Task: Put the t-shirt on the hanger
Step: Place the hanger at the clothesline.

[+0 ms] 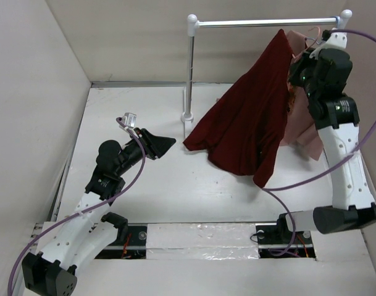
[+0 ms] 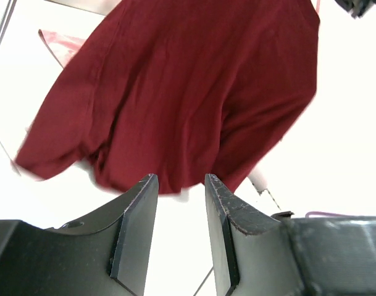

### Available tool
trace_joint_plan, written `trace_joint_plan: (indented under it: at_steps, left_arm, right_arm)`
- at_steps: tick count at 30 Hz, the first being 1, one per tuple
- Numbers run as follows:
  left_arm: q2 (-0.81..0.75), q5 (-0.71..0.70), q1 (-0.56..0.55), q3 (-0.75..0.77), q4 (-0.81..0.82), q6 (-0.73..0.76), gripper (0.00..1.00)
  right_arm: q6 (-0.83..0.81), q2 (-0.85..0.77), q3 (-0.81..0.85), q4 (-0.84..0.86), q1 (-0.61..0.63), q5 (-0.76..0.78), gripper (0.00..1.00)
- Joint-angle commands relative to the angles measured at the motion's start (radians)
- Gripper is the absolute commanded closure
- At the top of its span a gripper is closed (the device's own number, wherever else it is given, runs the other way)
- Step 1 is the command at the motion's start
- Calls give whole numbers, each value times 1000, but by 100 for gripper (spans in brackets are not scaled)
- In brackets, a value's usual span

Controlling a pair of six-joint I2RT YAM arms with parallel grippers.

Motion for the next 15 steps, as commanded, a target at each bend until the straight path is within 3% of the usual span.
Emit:
trace_joint_plan:
  at_steps: [1, 15]
  left_arm:
    - [-24, 12, -2, 6, 37, 13, 67]
    - [-12, 21, -2, -8, 55, 5, 67]
  right_arm:
    - [-24, 62, 145, 50, -50, -62, 100]
    - [-16, 343, 507, -1, -219, -185, 100]
